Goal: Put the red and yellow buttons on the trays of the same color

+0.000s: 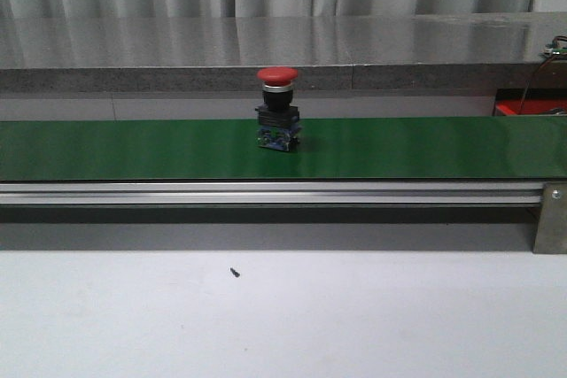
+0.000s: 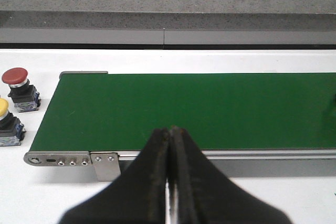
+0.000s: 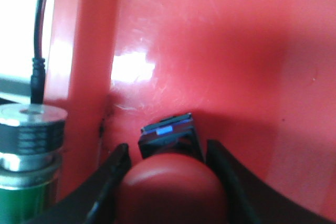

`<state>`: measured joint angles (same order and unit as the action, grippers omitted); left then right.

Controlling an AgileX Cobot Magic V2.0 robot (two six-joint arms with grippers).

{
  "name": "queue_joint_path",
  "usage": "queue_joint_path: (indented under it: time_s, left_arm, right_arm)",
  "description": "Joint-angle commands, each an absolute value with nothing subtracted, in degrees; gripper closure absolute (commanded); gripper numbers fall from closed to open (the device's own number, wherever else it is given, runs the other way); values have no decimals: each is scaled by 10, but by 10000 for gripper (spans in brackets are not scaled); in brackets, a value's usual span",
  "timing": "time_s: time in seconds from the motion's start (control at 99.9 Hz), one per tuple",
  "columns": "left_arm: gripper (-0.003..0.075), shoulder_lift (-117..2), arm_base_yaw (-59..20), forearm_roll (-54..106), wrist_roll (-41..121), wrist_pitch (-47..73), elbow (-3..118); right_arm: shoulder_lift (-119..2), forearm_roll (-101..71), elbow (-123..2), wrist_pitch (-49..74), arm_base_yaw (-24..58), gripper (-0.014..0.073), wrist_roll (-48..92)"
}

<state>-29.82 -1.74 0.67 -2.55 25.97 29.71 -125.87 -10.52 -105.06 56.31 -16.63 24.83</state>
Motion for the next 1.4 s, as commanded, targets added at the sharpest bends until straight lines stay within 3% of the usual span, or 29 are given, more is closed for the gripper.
queue_joint_path:
  time_s: [0.0, 0.14, 0.21, 0.561, 0.911, 1.391]
  left_arm:
    - [740, -300, -22, 8, -24, 215, 313]
    - [740, -300, -22, 8, -24, 215, 313]
    - [740, -300, -22, 8, -24, 215, 313]
    - [740, -300, -22, 8, -24, 215, 313]
    - [740, -300, -22, 8, -24, 216, 302]
    - [740, -300, -22, 8, -24, 205, 302]
  right_arm:
    - [-1226, -107, -1068, 552, -170, 293, 248]
    - [-1223, -106, -1069, 553, -170, 122, 247]
    - [-1215, -106, -1071, 555, -170, 88, 243]
    - [-1126, -135, -1098, 653, -161, 86, 243]
    - [-1072, -132, -1094, 764, -100, 87, 226]
    - [-1006, -120, -939, 707, 24, 87, 231]
